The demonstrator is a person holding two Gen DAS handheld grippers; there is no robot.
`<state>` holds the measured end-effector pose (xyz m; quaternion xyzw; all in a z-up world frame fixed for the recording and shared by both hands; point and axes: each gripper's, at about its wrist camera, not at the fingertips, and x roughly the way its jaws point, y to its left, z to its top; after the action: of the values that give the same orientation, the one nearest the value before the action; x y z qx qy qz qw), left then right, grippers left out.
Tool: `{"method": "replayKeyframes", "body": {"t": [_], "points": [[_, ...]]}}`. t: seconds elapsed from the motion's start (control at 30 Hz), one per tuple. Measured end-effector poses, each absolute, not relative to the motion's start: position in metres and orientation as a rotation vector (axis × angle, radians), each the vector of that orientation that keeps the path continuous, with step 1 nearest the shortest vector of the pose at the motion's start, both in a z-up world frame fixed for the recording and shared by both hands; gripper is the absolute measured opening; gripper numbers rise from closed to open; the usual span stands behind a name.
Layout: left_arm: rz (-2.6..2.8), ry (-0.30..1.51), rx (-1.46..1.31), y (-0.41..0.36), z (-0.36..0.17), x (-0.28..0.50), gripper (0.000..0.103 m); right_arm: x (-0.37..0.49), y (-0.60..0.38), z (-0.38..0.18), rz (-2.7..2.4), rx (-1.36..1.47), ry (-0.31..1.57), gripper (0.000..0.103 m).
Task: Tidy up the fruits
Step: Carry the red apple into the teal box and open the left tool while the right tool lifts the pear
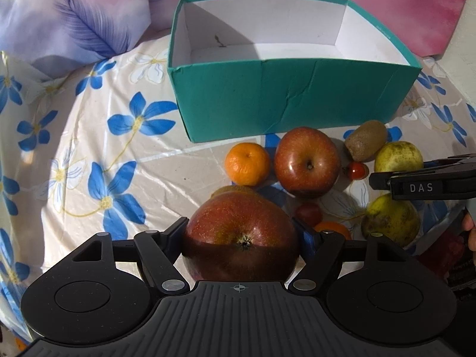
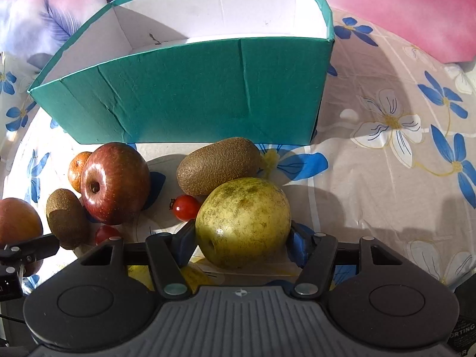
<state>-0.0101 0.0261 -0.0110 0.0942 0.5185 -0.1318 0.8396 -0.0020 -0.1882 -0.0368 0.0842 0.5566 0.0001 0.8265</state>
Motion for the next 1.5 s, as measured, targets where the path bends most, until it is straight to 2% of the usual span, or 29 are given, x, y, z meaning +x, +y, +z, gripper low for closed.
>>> {"method": "replayKeyframes", "body": {"t": [0.63,1.2,1.5], "points": [[-0.354,0.872,0.221,-0.023,0.068,0.04,0.078,-0.009,-0.195,-0.004,0.029,0.198,1.065,0.062],[-0.218,0.909,0.238,-0.041,0.03,0.109,0.078,-0.009,-0.198,0.014,0.015,0.179,0.986,0.062],[-0.137,1.011,0.297,-0.045,-0.021,0.137,0.078,-0.008,-0.198,0.022,0.019,0.183,0.939,0.062]]}}
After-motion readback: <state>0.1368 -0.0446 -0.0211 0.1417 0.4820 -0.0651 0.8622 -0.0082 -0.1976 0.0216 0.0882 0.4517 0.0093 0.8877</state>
